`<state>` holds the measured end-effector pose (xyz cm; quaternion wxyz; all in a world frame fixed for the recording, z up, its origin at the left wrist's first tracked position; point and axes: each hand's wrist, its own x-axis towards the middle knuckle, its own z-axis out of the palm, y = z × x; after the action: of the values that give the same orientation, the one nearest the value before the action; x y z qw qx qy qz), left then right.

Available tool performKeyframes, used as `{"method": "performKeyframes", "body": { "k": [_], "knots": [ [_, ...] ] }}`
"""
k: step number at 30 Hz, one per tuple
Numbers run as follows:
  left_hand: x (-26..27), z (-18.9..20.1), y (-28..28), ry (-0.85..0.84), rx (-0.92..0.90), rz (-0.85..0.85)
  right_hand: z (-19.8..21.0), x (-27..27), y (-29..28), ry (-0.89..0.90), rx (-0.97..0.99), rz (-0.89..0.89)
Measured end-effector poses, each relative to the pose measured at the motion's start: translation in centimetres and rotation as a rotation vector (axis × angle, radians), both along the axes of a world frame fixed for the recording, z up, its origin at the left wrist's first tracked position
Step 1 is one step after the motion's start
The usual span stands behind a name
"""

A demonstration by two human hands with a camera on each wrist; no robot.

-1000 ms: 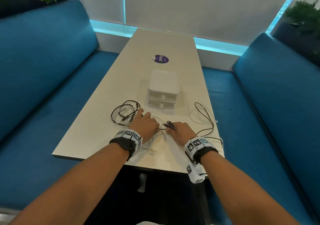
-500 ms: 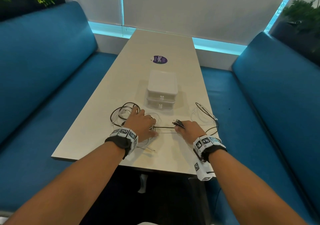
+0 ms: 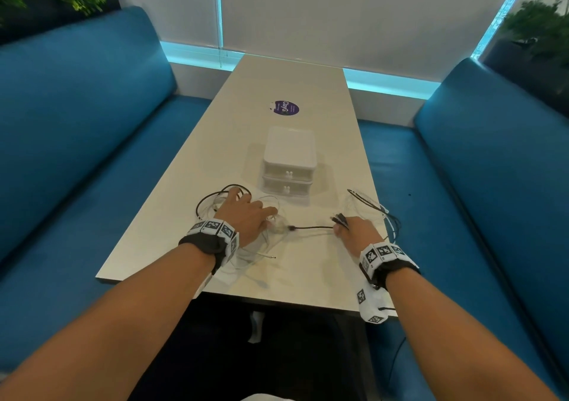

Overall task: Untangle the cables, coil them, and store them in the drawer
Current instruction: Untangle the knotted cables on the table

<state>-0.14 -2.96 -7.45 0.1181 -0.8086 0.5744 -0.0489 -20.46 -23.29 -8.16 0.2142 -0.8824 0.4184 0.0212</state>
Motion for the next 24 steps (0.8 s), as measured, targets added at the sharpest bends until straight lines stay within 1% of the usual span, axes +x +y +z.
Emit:
{"method": "performKeyframes", "body": {
  "k": [4,6,9,11,14,19,22,24],
  "knots": [
    [0.7,0.4,1.1,0.014,0.032,0.068,0.2,-3.4,-3.3,0.080,-0.112,-0.200],
    [0.4,0.4,0.9,0.026,0.028,0.079,0.4,-4.1,-3.8,0.097,-0.150,-0.220],
    [-0.6,0.4,-0.2,0.032,0.028,0.073,0.7,-3.2,-2.8,0.075,-0.201,-0.188],
    [-1.1,0.5,-0.7,0.048,0.025,0.072,0.6,-2.1,-1.7,0.004,-0.181,-0.157],
    [-1.1,0.5,-0.8,0.066,0.014,0.071,0.4,-0.9,-0.1,-0.065,-0.147,-0.049],
    [-1.0,0.5,-0.5,0.112,-0.043,0.065,0.4,0.1,2.0,0.008,-0.068,0.142],
    [-1.1,0.6,-0.9,0.161,-0.126,0.033,0.8,0.8,3.0,0.001,-0.026,0.145],
    [-1.4,0.9,-1.3,0.169,-0.145,0.019,1.1,1.4,3.4,-0.015,0.051,0.150]
  ]
}}
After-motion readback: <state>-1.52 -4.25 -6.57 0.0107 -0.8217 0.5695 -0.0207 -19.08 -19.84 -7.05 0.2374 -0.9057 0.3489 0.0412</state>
